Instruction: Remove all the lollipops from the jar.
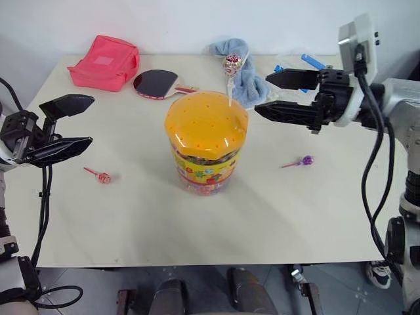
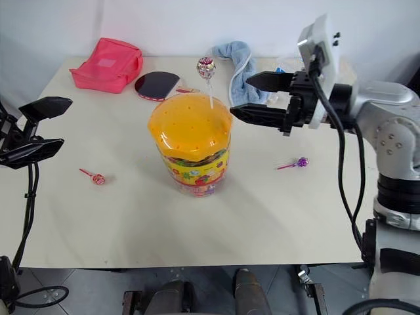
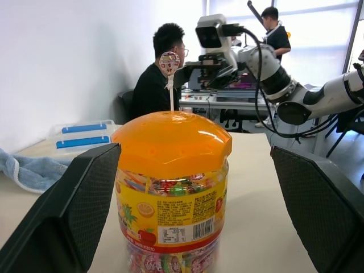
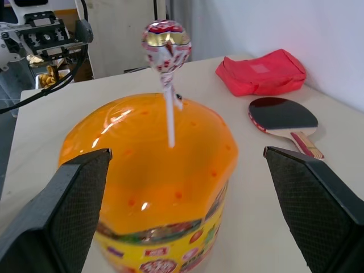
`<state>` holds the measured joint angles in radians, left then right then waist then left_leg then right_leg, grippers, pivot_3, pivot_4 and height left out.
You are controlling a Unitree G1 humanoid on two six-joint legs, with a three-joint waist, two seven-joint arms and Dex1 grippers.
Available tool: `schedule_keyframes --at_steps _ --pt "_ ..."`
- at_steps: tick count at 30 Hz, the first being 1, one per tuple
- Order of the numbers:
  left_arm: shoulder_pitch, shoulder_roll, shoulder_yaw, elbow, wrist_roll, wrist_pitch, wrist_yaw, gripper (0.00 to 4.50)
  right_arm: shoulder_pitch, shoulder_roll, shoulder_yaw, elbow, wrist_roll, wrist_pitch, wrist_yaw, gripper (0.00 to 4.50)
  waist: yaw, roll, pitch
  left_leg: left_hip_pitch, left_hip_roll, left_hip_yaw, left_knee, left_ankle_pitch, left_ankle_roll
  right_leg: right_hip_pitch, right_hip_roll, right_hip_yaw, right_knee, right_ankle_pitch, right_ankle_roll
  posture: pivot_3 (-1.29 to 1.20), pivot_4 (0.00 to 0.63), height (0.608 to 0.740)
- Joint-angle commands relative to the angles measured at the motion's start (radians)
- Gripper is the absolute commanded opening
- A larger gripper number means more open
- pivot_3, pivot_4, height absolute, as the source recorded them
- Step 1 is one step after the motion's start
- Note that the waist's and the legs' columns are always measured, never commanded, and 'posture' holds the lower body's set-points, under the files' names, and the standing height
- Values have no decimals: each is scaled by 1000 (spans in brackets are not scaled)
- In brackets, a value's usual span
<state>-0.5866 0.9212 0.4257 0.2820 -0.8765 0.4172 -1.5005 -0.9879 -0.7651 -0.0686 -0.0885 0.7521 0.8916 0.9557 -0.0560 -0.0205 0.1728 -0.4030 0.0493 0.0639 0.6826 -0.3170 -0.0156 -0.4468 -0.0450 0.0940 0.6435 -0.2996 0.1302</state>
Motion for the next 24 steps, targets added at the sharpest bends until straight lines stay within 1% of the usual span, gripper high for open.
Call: schedule_keyframes --at_steps 1,5,11,12,14,17,18,19,21,22,23,24 --pt "25 6 49 -38 -16 -4 -19 4500 -72 57 26 65 -35 -78 39 4476 -2 0 0 0 0 0 0 0 0 0 0 0 0 0 0 0 150 740" --pt "49 4 50 -48 -2 -9 -12 4500 -113 118 67 115 -60 -109 79 4476 -13 0 0 0 1 0 0 1 -1 0 1 0 1 0 0 0 150 740" --pt "94 21 37 -27 59 -48 -29 4500 -162 202 98 164 -89 -138 106 4476 -25 0 0 0 1 -1 0 2 -3 0 0 -1 1 0 0 0 150 740" --pt "96 21 39 -29 60 -48 -28 4500 -171 214 101 170 -92 -138 107 4303 -25 0 0 0 1 -2 0 2 -3 0 0 -2 2 0 0 0 150 740" --pt "99 19 43 -31 60 -46 -27 4500 -184 232 103 179 -100 -135 107 3922 -26 0 0 0 1 -2 0 2 -3 0 0 -3 2 0 0 0 150 740" --pt "102 19 45 -32 62 -45 -25 4500 -194 243 99 182 -105 -135 115 2940 -27 0 0 0 1 -2 0 2 -3 0 0 -3 2 0 0 0 150 740" --pt "104 19 45 -34 63 -44 -24 4500 -196 245 98 182 -106 -135 115 2521 -28 0 0 0 1 -2 0 2 -3 0 0 -3 2 0 0 0 150 740" --pt "107 21 44 -34 66 -45 -26 4500 -200 247 98 184 -108 -136 115 2234 -28 0 0 0 1 -2 0 2 -3 0 0 -3 2 0 0 0 150 740" --pt "105 27 36 -22 88 -62 -23 4500 -211 251 98 189 -113 -141 116 1529 -29 0 0 0 1 -2 0 2 -3 0 0 -3 2 0 0 0 150 740" --pt "105 28 34 -20 92 -64 -25 4500 -216 253 98 191 -116 -145 117 1080 -29 0 0 0 1 -2 0 2 -3 0 0 -3 2 0 0 0 150 740" --pt "103 28 33 -18 95 -64 -25 4500 -220 255 97 193 -118 -148 116 830 -29 0 0 0 1 -2 0 2 -3 0 0 -3 2 0 0 0 150 740" --pt "103 28 34 -19 95 -62 -26 4500 -222 256 95 192 -119 -148 116 377 -29 0 0 0 1 -2 0 2 -3 0 0 -3 2 0 0 0 150 740"
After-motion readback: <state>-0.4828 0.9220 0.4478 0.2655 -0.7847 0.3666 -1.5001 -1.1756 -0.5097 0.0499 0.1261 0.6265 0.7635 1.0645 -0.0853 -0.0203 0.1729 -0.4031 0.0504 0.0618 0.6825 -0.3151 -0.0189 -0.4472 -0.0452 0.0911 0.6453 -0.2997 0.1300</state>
